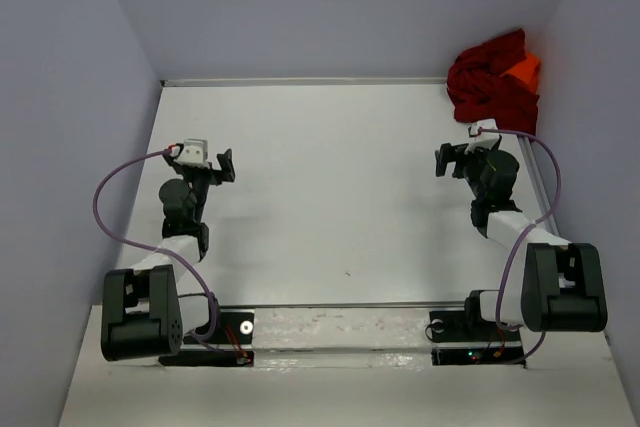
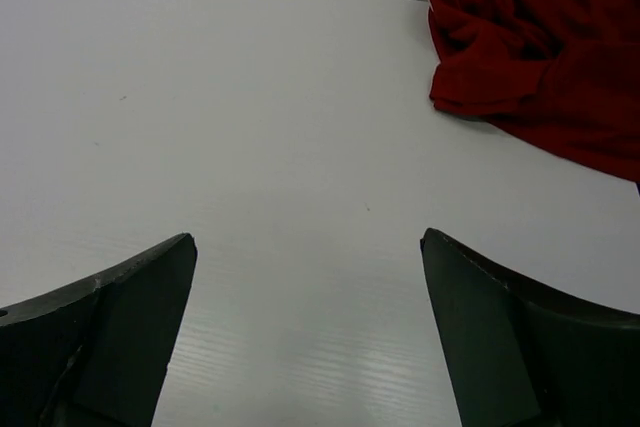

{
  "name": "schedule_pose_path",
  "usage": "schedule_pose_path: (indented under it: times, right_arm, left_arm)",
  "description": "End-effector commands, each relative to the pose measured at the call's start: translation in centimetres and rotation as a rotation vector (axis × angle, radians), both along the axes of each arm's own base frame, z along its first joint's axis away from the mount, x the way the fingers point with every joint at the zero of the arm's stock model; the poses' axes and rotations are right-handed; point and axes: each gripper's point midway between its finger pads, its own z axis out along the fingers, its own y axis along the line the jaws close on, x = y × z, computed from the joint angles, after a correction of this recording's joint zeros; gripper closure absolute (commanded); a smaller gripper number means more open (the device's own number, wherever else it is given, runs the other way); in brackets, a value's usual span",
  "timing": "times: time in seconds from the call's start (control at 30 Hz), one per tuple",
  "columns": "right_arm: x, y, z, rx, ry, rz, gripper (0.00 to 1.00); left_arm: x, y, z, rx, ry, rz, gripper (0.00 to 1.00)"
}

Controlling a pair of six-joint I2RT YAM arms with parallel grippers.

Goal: Fold and stack the t-shirts
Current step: Grab the tshirt from the pile

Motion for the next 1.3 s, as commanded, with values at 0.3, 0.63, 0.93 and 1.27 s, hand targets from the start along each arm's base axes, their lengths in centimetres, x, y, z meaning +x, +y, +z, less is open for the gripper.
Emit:
schedule_pose_path:
  times: [0.3,0.63,0.93,1.27]
  right_arm:
    - [-0.3,-2.3,2.2,-0.068,-0.107,-0.106,0.32]
    - [6.9,-4.6,4.5,-0.312,-0.022,-0.128,0.34]
    - [16.9,-11.4,2.4,-0.398,0.138,-0.348,0.36]
    - [20.7,-15.0,-4.2,-0.464,0.296,-0.321,0.36]
  left_arm:
    - [1.8,0.0,1.5,0.036,-0.010,-0.011,0.01]
    - [1.9,-0.7,1.1,0.050,0.003,-0.057,0.01]
    - [1.6,-1.4,1.0,0.059,0.011,-0.094,0.01]
    - [1.8,-1.7,0.5,0.058,0.032,-0.113,0.01]
